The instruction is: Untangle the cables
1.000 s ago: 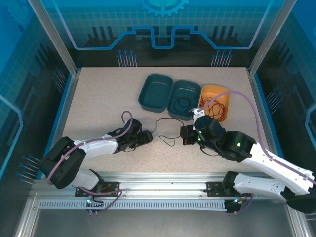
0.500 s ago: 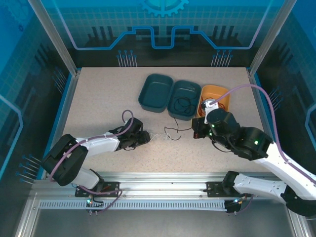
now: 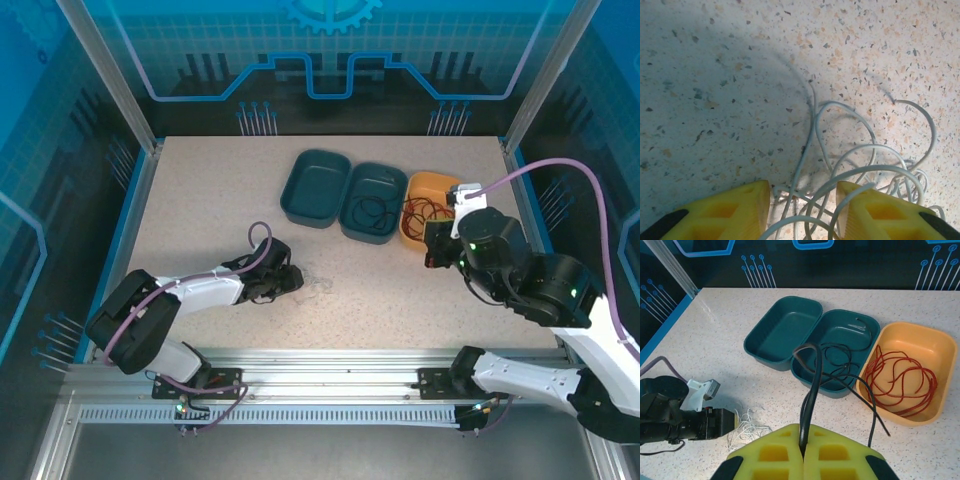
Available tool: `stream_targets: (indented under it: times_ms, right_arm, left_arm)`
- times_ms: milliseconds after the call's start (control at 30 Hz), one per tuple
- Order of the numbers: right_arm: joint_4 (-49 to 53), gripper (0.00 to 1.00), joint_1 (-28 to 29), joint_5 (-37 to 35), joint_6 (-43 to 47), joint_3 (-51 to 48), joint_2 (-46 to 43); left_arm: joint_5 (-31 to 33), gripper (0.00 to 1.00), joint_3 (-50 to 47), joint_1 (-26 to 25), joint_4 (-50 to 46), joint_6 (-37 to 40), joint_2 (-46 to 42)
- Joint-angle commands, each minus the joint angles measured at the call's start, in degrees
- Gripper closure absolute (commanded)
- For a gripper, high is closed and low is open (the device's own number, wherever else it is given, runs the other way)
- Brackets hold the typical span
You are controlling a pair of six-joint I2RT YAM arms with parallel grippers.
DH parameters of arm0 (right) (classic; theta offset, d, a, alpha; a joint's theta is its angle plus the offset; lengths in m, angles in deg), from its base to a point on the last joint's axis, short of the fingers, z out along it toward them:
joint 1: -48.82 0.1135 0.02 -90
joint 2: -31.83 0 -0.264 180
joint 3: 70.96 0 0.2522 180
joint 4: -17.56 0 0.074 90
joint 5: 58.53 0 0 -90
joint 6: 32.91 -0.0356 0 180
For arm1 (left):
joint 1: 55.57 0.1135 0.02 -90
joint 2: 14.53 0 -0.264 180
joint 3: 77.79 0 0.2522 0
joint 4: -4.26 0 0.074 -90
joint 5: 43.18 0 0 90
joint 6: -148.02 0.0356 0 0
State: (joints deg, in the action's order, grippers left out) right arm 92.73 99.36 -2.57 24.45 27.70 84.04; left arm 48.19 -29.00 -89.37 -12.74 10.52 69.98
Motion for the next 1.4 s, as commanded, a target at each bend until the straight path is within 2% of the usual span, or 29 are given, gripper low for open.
stream_targets:
  times_ms: [0,133,267,367,533,800,1067,1367]
  right_arm:
    - [1.5,1.00,-1.1,-1.5,2.4,2.4,2.5]
    - [-1.3,1.00,-2.8,0.9,5.5,5.1,8.5]
    - [-6.2,1.00,-7.2,6.1,8.5,6.7,14.6]
    - [-9.6,1.00,-11.1,10.7,9.9,7.9,19.7]
    - [-11.4,1.00,-16.2,12.3,11.0,11.9,29.3]
    - [-15.2,1.00,-20.7,15.0,11.0,14.9,40.8]
    - [-15.4,1.00,-23.7,14.2,13.1,19.7,50.3]
    - [-13.9,1.00,-25.4,10.6,16.1,26.0,55.4]
  left_arm:
    - [-4.3,0.57,2.1,-0.1,0.2,2.5,-0.4]
    - [-8.8,0.50,2.9,-0.5,2.0,3.6,-1.7]
    - [-11.3,0.35,3.1,-0.8,2.7,5.0,-5.3]
    - [-11.1,0.21,3.3,-0.8,1.3,6.0,-9.2]
    - [-7.3,0.01,4.1,-0.7,-4.2,8.6,-15.9]
    - [1.4,0.01,6.3,-0.5,-12.2,12.0,-21.5]
    - [1.9,0.01,6.6,0.4,-13.8,12.6,-22.4]
    - [3.0,0.01,5.8,1.8,-14.5,12.9,-24.3]
